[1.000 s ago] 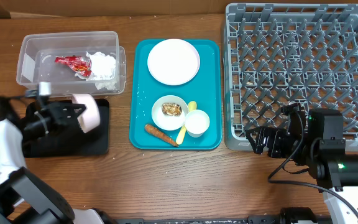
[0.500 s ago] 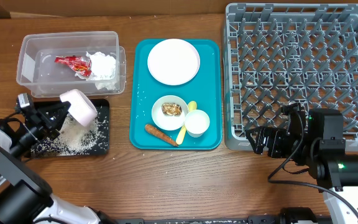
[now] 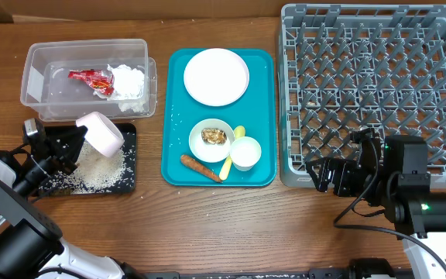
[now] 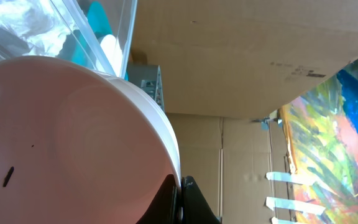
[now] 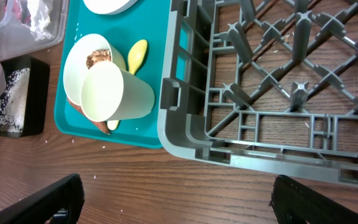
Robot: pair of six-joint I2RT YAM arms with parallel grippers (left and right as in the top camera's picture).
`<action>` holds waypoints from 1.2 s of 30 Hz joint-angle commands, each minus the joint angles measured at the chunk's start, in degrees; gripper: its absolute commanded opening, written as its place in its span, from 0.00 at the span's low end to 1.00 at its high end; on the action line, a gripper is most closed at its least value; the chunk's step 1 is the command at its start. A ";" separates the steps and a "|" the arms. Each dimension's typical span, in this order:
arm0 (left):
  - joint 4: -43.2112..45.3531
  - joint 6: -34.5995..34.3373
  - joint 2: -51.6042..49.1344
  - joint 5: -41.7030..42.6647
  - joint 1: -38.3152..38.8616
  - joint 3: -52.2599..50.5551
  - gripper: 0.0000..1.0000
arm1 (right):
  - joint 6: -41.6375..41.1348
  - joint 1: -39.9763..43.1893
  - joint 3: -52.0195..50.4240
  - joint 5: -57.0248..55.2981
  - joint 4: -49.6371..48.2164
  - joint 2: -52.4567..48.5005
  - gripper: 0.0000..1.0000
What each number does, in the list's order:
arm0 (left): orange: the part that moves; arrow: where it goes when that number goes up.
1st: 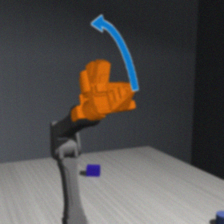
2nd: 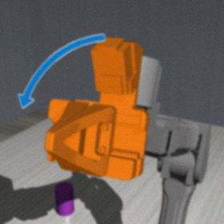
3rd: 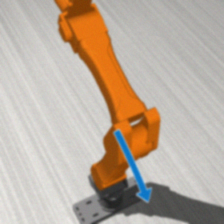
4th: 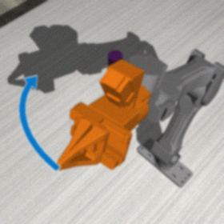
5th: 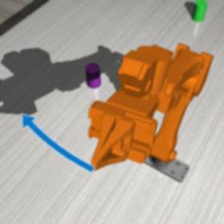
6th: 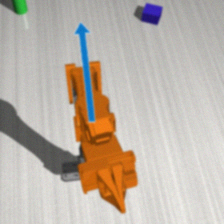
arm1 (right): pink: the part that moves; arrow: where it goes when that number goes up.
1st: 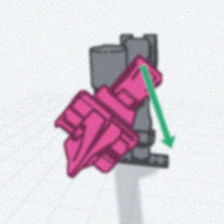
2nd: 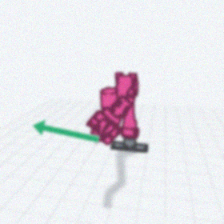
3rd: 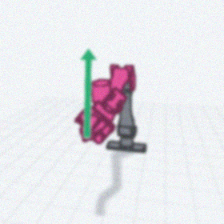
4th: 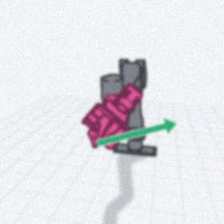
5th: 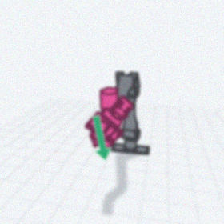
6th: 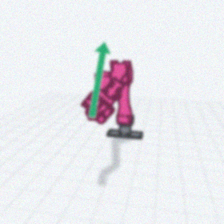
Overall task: Sort waste into correct bins and load items into the dishwasher
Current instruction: 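Carry the pink bowl over the black tray and tip out the rice, then return the pink bowl to the teal tray and grasp the white bowl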
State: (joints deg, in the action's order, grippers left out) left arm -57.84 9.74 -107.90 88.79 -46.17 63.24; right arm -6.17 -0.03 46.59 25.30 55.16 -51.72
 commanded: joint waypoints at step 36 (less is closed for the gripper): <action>29.18 -1.44 8.11 -88.70 65.75 30.60 0.04 | 0.04 0.11 1.38 0.26 -0.74 0.20 0.98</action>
State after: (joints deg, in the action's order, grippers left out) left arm -31.33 4.89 -96.82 27.29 13.34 93.06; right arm -6.13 -0.03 46.59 25.28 54.70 -51.72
